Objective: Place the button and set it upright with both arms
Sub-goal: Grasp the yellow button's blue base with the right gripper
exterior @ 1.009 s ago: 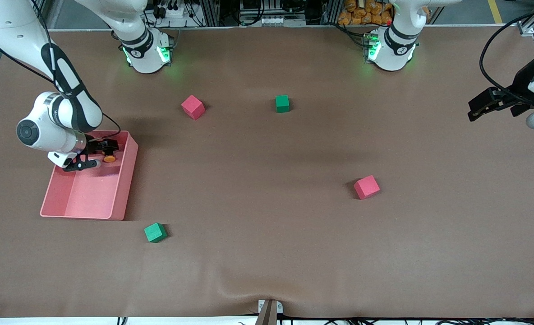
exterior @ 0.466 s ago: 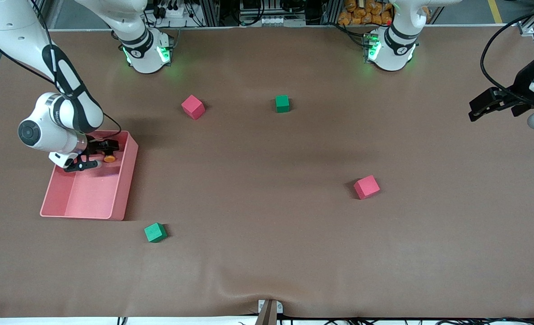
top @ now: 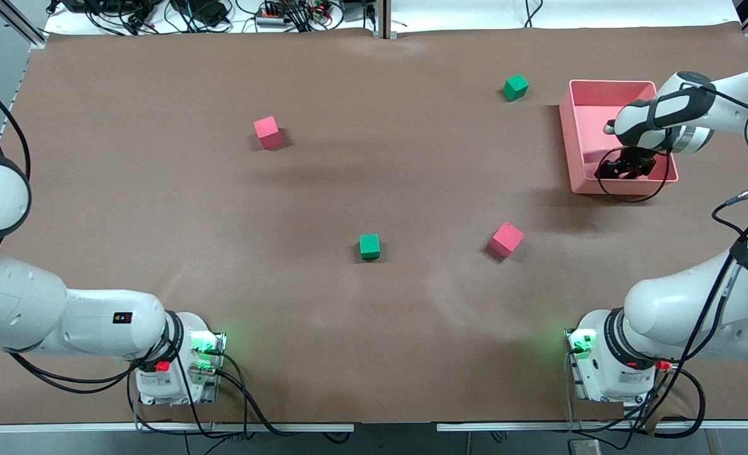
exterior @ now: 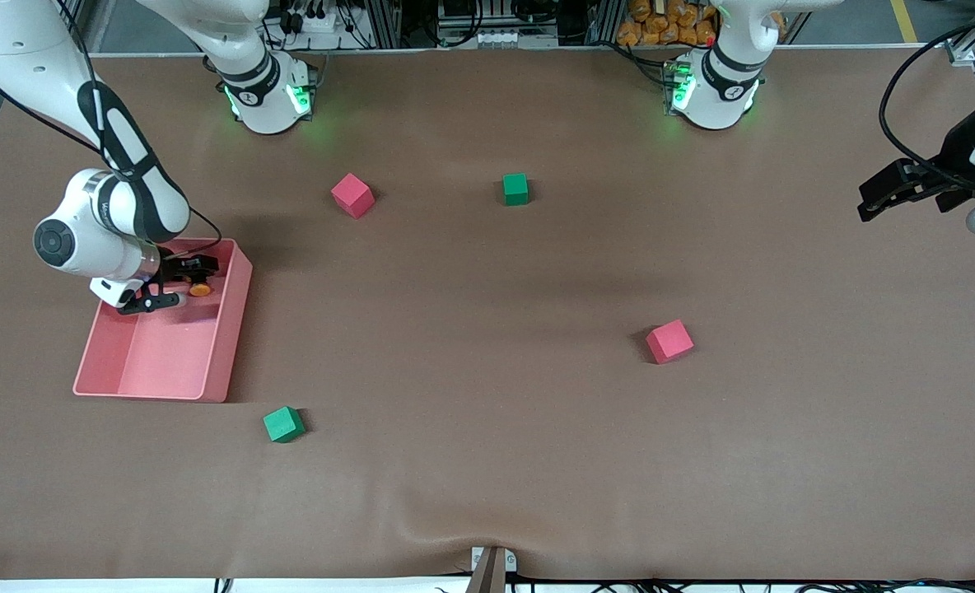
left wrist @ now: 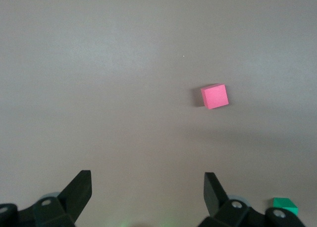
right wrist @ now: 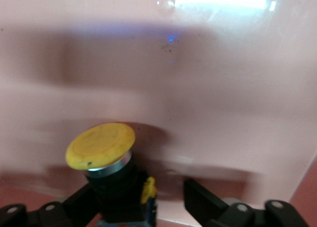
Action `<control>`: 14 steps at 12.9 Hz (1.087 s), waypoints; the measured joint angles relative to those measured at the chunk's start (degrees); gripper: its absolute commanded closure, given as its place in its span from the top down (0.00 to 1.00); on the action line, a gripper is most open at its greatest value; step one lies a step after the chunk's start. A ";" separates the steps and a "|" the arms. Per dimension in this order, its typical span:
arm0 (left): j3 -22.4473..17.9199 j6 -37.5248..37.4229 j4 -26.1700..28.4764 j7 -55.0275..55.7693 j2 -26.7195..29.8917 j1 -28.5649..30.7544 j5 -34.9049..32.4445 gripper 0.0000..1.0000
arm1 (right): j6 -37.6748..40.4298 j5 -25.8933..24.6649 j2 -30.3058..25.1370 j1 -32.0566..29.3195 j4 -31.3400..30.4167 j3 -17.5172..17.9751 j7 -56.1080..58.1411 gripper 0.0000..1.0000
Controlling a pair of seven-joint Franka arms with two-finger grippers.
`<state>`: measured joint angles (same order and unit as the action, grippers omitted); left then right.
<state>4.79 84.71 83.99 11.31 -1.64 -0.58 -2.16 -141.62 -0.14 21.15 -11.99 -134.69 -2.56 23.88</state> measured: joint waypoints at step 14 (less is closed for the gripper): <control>-0.30 1.09 -0.05 0.00 0.05 0.10 0.00 1.00 | 10.79 0.02 -2.45 -0.22 11.37 -0.41 7.97 0.00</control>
<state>4.50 85.80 83.95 11.31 -1.59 -0.48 -2.16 -130.83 -0.12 18.70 -12.21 -123.31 -2.97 31.85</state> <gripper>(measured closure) 0.000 0.529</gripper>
